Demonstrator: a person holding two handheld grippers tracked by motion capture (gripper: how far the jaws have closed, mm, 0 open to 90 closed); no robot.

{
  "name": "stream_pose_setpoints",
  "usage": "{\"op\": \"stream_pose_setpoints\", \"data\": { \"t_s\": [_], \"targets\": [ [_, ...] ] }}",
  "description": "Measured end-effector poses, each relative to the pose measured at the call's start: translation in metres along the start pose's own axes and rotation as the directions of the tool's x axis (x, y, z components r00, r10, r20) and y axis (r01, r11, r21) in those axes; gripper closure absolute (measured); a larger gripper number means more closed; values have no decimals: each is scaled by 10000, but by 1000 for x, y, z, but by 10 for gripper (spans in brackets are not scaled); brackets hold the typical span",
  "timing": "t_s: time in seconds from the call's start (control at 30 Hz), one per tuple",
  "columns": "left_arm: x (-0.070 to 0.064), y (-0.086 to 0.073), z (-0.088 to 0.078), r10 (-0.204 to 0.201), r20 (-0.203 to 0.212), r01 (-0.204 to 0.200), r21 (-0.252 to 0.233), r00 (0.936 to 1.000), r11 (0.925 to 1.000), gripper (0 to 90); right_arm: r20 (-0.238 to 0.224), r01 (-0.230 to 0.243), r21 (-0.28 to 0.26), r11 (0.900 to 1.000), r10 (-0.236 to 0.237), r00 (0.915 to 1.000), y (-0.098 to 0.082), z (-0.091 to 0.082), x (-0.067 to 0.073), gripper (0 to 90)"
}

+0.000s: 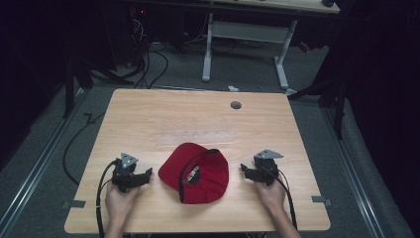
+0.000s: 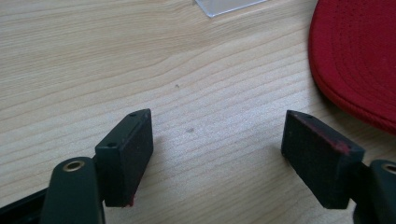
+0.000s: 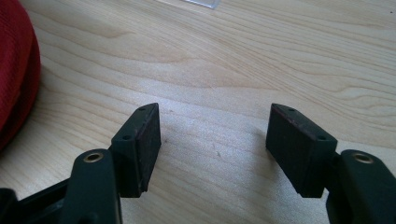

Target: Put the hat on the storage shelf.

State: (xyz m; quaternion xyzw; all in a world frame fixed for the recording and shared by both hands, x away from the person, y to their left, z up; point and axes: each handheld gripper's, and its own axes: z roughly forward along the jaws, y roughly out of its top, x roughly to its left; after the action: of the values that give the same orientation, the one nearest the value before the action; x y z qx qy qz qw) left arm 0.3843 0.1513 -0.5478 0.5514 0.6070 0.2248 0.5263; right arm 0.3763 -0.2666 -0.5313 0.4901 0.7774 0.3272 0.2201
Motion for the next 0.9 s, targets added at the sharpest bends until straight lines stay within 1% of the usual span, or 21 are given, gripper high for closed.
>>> {"op": "stream_pose_setpoints", "data": {
  "t_s": [0.9],
  "targets": [
    [0,0,0,-6,-14,6,-4,10000,10000,251,-78,35,58,10000,-35,10000,0,-1,0,355]
  ]
}}
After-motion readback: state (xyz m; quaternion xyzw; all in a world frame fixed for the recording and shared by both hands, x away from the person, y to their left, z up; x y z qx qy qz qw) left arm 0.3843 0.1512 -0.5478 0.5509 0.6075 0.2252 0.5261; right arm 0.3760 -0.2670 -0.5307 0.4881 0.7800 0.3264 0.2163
